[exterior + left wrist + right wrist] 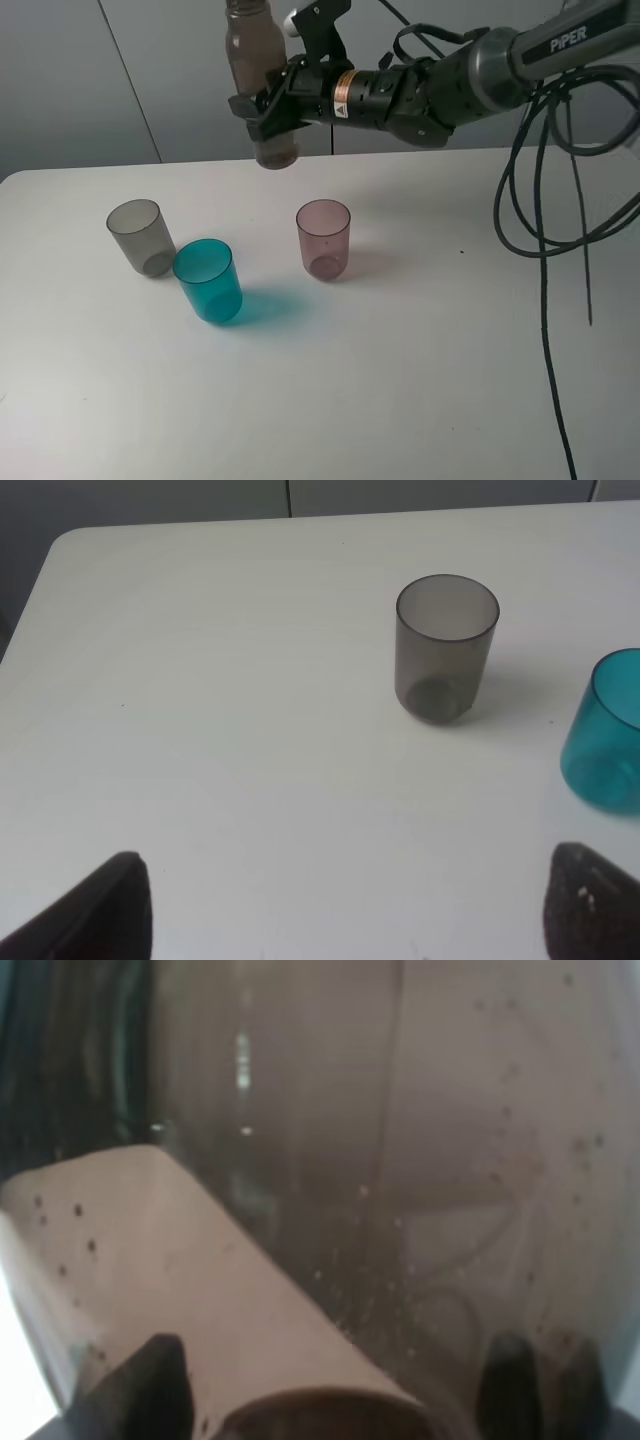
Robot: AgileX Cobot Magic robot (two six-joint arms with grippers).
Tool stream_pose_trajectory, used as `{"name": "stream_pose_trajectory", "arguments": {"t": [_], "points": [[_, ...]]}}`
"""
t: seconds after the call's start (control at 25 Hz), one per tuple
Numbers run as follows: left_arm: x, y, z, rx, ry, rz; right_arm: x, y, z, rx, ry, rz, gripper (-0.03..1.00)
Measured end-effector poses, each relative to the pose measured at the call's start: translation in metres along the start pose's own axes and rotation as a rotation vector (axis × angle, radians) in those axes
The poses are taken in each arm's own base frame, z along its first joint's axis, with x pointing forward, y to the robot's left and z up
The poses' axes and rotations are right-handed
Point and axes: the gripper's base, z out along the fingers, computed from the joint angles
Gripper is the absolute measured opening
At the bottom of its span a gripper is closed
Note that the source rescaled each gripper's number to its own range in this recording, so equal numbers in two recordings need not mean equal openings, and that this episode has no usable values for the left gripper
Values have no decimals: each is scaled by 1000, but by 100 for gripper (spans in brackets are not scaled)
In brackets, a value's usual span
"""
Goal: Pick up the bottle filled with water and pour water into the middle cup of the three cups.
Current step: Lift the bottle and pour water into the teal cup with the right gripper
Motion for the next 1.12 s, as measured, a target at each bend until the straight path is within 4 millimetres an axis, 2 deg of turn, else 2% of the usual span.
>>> {"name": "stream_pose_trajectory", "arguments": {"t": [0.2,0.44,0.8,1.12], "points": [[0,0,0,0,0,0,8,7,18,-62,14,-84,1],[0,0,0,0,0,0,16,12,20,-126,40,-359,0],[0,0,0,0,0,-1,16,12,19,-140,15,-754,0],[0,0,0,0,0,-1,16,13,20,-145,-4,-972,0]]}}
